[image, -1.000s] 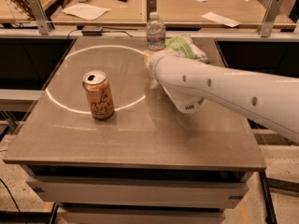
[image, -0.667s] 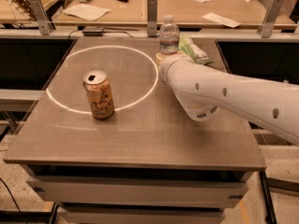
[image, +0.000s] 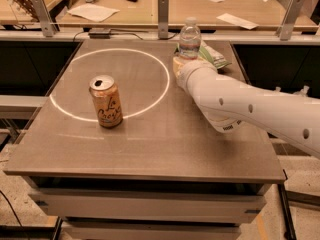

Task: Move water bottle near green jalapeno chip bag

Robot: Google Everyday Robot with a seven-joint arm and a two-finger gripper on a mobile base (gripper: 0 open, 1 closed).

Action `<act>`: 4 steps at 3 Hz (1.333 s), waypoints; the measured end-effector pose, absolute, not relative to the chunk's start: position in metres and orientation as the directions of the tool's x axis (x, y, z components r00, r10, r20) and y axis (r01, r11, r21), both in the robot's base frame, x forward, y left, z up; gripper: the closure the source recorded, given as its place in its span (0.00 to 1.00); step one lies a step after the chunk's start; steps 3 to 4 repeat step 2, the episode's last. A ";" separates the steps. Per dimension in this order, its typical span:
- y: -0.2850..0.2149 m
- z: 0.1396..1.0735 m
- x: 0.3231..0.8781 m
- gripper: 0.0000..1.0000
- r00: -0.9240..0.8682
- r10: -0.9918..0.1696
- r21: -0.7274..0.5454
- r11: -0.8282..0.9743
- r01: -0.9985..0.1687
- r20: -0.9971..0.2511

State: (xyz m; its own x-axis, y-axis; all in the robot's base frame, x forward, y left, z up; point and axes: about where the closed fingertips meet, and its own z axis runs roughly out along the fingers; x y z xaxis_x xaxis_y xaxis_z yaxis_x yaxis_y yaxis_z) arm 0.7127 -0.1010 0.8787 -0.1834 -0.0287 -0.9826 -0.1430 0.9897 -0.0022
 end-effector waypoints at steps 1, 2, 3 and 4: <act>-0.102 0.882 0.712 1.00 -0.177 -0.017 0.008 0.990 -0.144 -0.984; -0.101 0.885 0.712 0.83 -0.173 -0.017 0.008 0.990 -0.144 -0.985; -0.101 0.885 0.712 0.83 -0.173 -0.017 0.008 0.990 -0.144 -0.985; -0.101 0.885 0.712 0.83 -0.173 -0.017 0.008 0.990 -0.144 -0.985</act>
Offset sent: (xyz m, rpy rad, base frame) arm -0.0001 -0.0005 0.0030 0.0133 -0.0063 0.0008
